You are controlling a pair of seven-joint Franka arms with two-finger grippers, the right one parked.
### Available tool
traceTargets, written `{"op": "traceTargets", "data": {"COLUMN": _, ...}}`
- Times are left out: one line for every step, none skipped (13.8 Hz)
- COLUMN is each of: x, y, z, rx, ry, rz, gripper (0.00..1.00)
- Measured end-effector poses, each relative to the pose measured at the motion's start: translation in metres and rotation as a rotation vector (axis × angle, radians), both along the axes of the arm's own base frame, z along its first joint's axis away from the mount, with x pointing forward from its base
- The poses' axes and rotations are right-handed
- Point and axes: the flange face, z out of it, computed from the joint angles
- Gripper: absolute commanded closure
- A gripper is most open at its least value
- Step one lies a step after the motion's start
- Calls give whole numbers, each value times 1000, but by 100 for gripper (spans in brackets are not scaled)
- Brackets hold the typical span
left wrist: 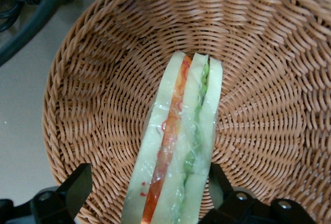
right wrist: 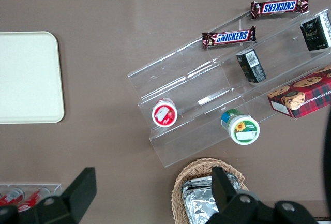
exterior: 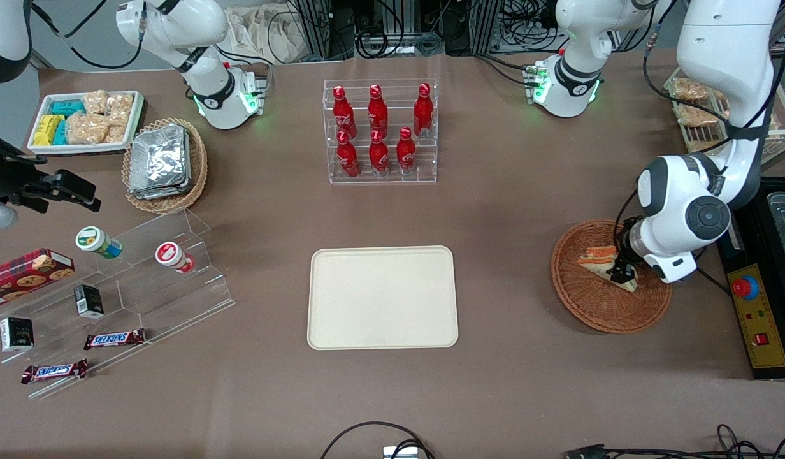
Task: Place sandwich from basket to tray
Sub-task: 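Close the left gripper on the sandwich and lift it from the basket, then carry the held sandwich with the left gripper over the beige tray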
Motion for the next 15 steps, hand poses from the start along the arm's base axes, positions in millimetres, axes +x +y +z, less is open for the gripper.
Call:
{"op": "traceTargets", "data": {"x": 0, "y": 0, "z": 0, "rx": -3, "ry": 1, "rz": -20, "gripper": 100}}
{"op": "traceTargets", "data": {"x": 0, "y": 0, "z": 0, "rx": -4, "ry": 1, "rz": -27, "gripper": 100}}
{"op": "traceTargets", "data": {"x": 1, "y": -3, "z": 1, "rx": -4, "ry": 4, "rz": -32, "gripper": 100}}
{"op": "traceTargets", "data": {"x": 3, "y": -5, "z": 3, "rx": -4, "ry": 21, "rz": -41, "gripper": 100}}
{"op": "traceTargets", "data": {"x": 5, "y": -6, "z": 7, "rx": -3, "ry": 54, "rz": -50, "gripper": 100}}
{"op": "traceTargets", "data": {"x": 9, "y": -7, "z": 15, "rx": -3, "ry": 95, "rz": -62, "gripper": 100}}
{"op": "traceTargets", "data": {"x": 14, "y": -7, "z": 24, "rx": -3, "ry": 126, "rz": -75, "gripper": 100}}
{"op": "traceTargets", "data": {"x": 20, "y": -8, "z": 34, "rx": -6, "ry": 147, "rz": -99, "gripper": 100}}
{"op": "traceTargets", "data": {"x": 26, "y": -10, "z": 44, "rx": -17, "ry": 165, "rz": -157, "gripper": 100}}
{"op": "traceTargets", "data": {"x": 31, "y": -16, "z": 55, "rx": -40, "ry": 187, "rz": -259, "gripper": 100}}
{"op": "traceTargets", "data": {"x": 36, "y": -27, "z": 72, "rx": -65, "ry": 209, "rz": -364, "gripper": 100}}
{"op": "traceTargets", "data": {"x": 42, "y": -40, "z": 94, "rx": -84, "ry": 225, "rz": -438, "gripper": 100}}
{"op": "traceTargets", "data": {"x": 49, "y": -55, "z": 120, "rx": -94, "ry": 229, "rz": -489, "gripper": 100}}
{"op": "traceTargets", "data": {"x": 54, "y": -73, "z": 145, "rx": -98, "ry": 215, "rz": -531, "gripper": 100}}
{"op": "traceTargets", "data": {"x": 58, "y": -98, "z": 168, "rx": -97, "ry": 186, "rz": -573, "gripper": 100}}
